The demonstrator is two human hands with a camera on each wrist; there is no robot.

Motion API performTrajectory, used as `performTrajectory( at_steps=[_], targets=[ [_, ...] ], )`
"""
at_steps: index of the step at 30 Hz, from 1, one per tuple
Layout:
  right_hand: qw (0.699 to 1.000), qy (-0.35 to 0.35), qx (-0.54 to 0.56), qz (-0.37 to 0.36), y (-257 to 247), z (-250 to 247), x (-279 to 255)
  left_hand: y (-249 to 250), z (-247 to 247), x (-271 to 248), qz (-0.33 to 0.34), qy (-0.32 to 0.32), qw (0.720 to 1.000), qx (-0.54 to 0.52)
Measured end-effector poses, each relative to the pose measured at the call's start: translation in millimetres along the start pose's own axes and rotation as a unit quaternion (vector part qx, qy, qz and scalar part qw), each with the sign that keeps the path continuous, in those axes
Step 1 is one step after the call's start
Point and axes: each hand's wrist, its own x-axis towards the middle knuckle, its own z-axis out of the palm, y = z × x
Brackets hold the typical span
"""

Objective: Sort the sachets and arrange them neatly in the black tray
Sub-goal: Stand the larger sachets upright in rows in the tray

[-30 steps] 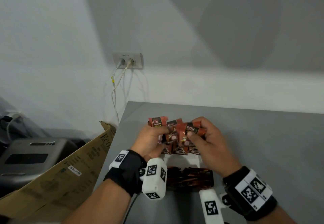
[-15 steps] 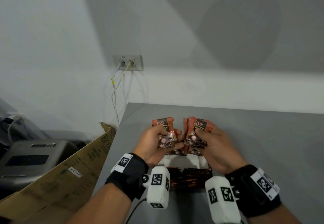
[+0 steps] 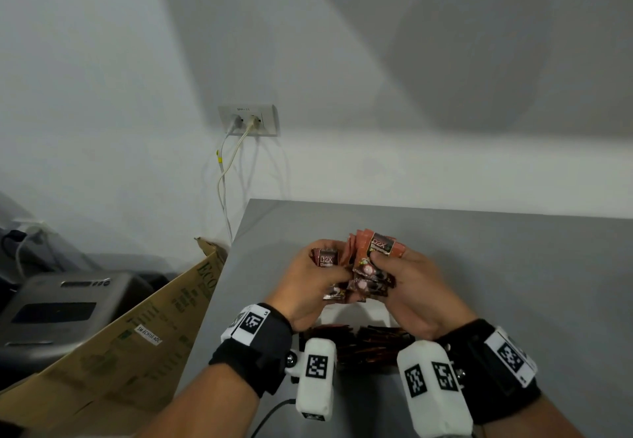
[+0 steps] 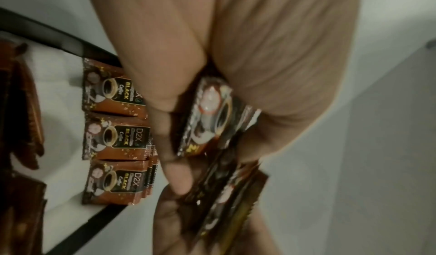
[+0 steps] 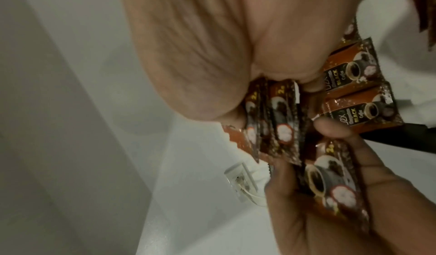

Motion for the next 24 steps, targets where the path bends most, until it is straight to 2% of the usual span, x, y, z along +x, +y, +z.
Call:
performTrajectory(
  at_steps=[3,6,9,15,21,24],
  targets=[
    [0.998,0.036,0.053,-0.002,-3,-11,3,4,-10,0,-0.036,0.002,0.994,-0.106],
    [0.998,0.007,0.069,-0.009,-9,-17,-1,3,-15,3,-0.005,0.031,0.998,-0.062],
    [0.999,-0.018,0.033,-0.002,-4,-9,-2,-1,-8,6,0.035,0.072,0.997,0.001],
    [1.000,0.001,0.015,0.016,7,6,0,-5,1,5,0.062,0.092,0.993,0.031],
    [0.998,0.035,0.047,0.008,5,7,4,-1,-2,3,-0.007,0.069,0.992,-0.103],
    [0.995,0.044,0.091,0.013,-3,-4,5,-1,-10,6,-0.009,0.094,0.985,-0.143]
  ],
)
